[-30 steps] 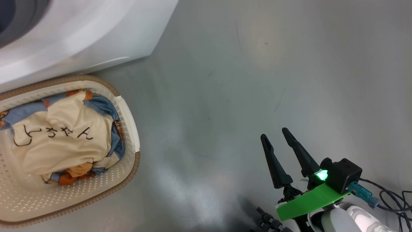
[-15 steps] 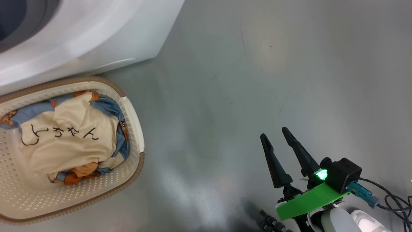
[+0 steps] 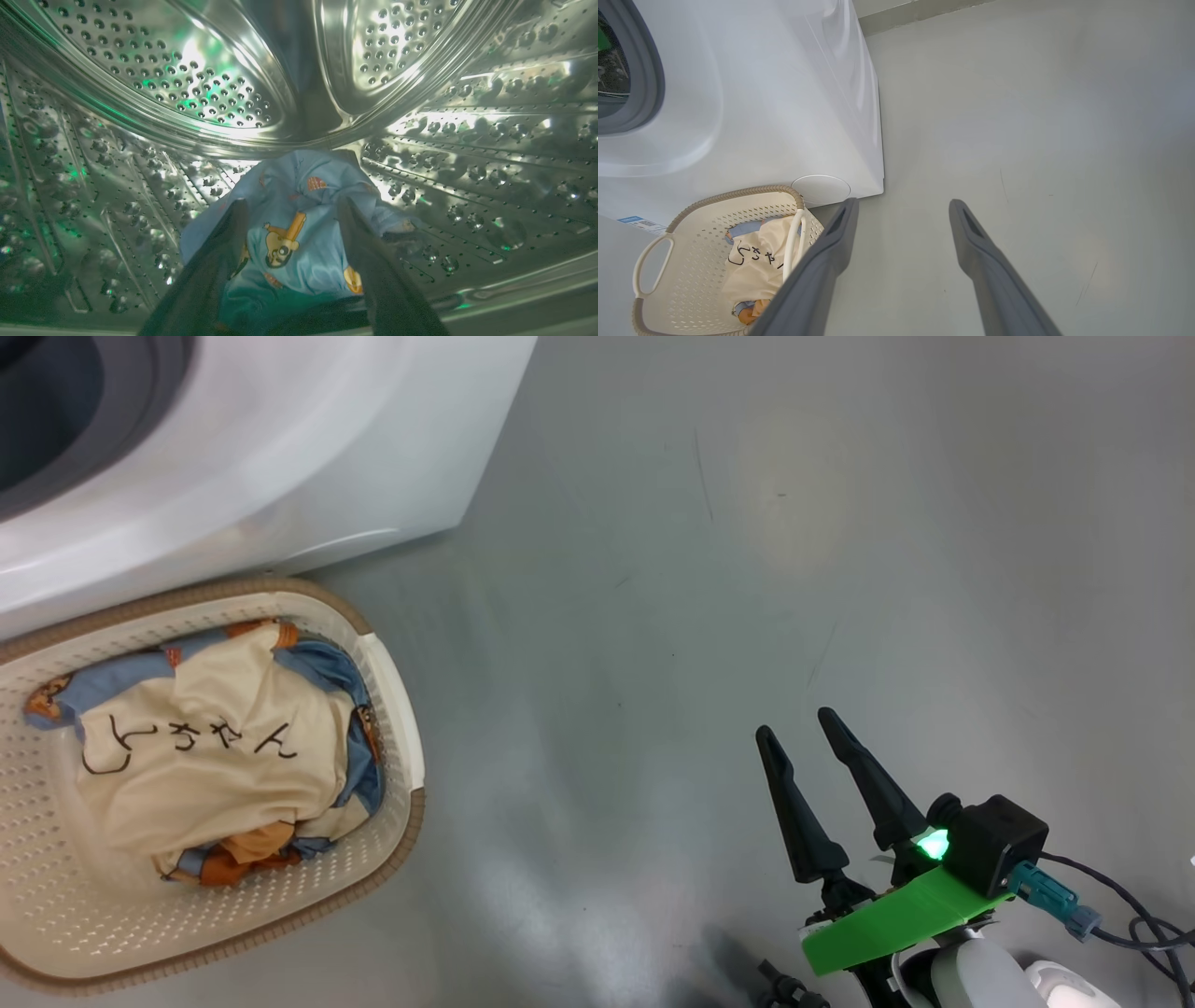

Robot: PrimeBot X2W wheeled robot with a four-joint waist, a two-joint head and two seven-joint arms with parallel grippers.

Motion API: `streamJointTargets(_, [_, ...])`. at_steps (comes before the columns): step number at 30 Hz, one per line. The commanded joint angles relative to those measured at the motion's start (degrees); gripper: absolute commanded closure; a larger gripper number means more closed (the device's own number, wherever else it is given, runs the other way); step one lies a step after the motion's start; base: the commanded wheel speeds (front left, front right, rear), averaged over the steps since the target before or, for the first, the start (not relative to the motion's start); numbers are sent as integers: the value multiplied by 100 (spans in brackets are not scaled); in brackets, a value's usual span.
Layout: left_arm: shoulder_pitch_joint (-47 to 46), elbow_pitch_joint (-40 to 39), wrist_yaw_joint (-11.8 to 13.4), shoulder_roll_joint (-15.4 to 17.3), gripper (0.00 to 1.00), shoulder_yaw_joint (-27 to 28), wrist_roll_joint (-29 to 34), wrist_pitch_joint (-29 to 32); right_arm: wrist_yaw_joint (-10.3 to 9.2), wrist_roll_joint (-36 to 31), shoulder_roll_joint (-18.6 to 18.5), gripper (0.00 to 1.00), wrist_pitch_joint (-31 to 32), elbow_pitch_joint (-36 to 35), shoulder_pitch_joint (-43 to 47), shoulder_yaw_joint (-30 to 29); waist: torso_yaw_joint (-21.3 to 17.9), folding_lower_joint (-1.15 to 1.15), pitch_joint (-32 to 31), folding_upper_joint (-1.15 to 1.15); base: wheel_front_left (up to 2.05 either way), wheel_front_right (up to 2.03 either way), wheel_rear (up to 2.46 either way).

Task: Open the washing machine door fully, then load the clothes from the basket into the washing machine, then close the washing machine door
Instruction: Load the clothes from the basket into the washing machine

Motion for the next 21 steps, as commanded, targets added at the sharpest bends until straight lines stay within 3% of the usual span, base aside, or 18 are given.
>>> streamJointTargets(1, [-136,11,77,195,0,-16,13,143,9,-34,-47,0,-67,-81,137,101,18,0,-57,0,0,0,0])
streamJointTargets(9, [-155,296,172,91,0,-43,-69,440,9,-36,-47,0,-67,-55,169,85,83,0,-226,0,0,0,0])
streamJointTargets(21, [117,412,453,-279,0,59,-377,6,9,-86,-47,0,-67,-18,167,64,236,0,-498,0,0,0,0])
